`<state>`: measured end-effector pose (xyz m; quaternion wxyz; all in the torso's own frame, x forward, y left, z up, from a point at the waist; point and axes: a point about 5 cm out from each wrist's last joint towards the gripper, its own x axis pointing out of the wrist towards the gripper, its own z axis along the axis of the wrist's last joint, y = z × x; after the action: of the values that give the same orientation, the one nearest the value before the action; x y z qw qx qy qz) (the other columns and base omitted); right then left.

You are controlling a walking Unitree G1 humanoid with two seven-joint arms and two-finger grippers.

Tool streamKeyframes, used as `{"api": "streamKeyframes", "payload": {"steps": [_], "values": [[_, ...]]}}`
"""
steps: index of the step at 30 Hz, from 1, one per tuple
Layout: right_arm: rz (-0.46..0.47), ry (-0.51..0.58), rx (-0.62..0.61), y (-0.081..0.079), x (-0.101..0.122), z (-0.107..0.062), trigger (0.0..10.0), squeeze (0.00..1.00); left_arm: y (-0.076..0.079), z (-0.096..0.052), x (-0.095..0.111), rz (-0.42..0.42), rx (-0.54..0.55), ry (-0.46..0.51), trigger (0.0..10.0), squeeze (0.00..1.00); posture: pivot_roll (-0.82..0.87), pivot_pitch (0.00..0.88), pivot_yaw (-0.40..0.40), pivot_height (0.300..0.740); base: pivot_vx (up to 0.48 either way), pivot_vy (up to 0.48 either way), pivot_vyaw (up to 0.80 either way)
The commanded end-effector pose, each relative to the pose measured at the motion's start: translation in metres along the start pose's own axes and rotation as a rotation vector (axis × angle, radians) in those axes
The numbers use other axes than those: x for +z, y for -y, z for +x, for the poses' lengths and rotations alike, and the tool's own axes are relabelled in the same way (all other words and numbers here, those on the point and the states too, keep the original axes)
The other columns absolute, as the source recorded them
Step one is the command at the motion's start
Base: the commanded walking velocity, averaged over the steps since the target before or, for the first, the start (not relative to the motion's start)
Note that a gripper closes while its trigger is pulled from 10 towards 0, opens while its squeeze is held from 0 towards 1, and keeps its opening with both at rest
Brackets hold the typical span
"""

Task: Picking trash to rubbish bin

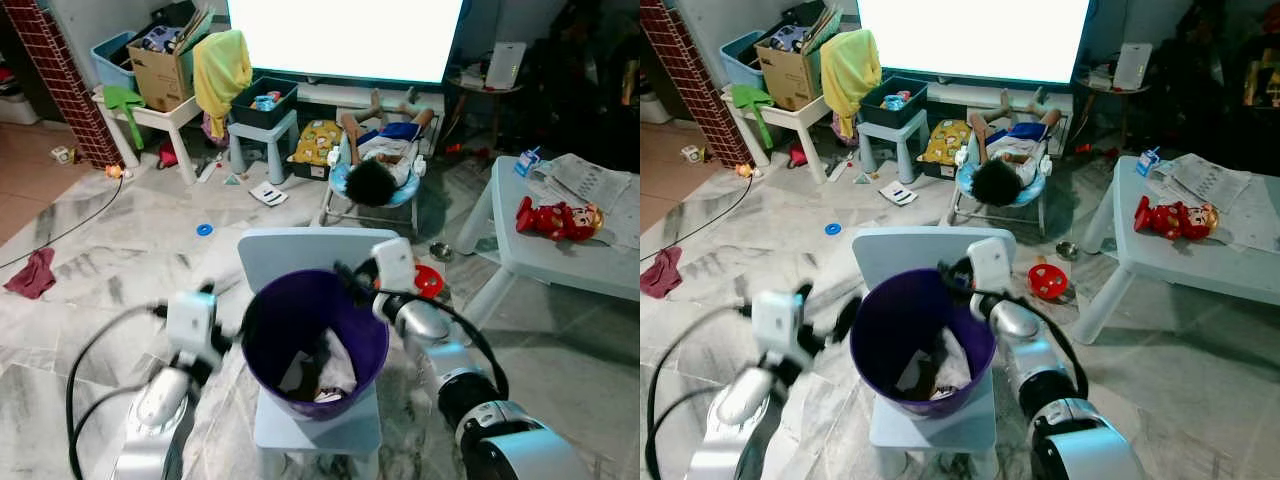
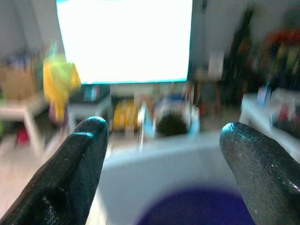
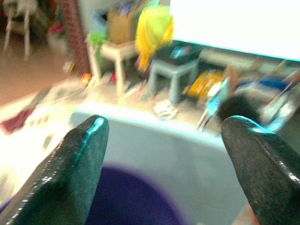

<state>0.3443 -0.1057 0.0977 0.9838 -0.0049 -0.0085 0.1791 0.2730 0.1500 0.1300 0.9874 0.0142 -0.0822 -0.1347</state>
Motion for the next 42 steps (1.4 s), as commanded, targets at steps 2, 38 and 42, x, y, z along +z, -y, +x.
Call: {"api": "streamKeyframes", "payload": {"steps": [2,38,42], "values": [[-0.025,0.109,-0.060,0.018,0.024,-0.008,10.0,1.00,0.007,0.013,0.020,0.013,-0.001,0.052,10.0,0.00,0.07,0.024,-0.019,0.740,0.000,0.000,0.00],[-0.036,0.225,-0.176,0.036,0.096,-0.032,10.0,0.81,0.006,0.047,0.054,-0.128,0.153,0.074,10.0,0.00,0.03,0.000,-0.032,0.740,0.000,0.000,-0.22],[-0.034,0.221,-0.178,0.035,0.096,-0.031,10.0,0.33,0.006,0.047,0.056,-0.152,0.135,0.079,10.0,0.00,0.03,0.000,-0.032,0.740,0.000,0.000,0.00]]}}
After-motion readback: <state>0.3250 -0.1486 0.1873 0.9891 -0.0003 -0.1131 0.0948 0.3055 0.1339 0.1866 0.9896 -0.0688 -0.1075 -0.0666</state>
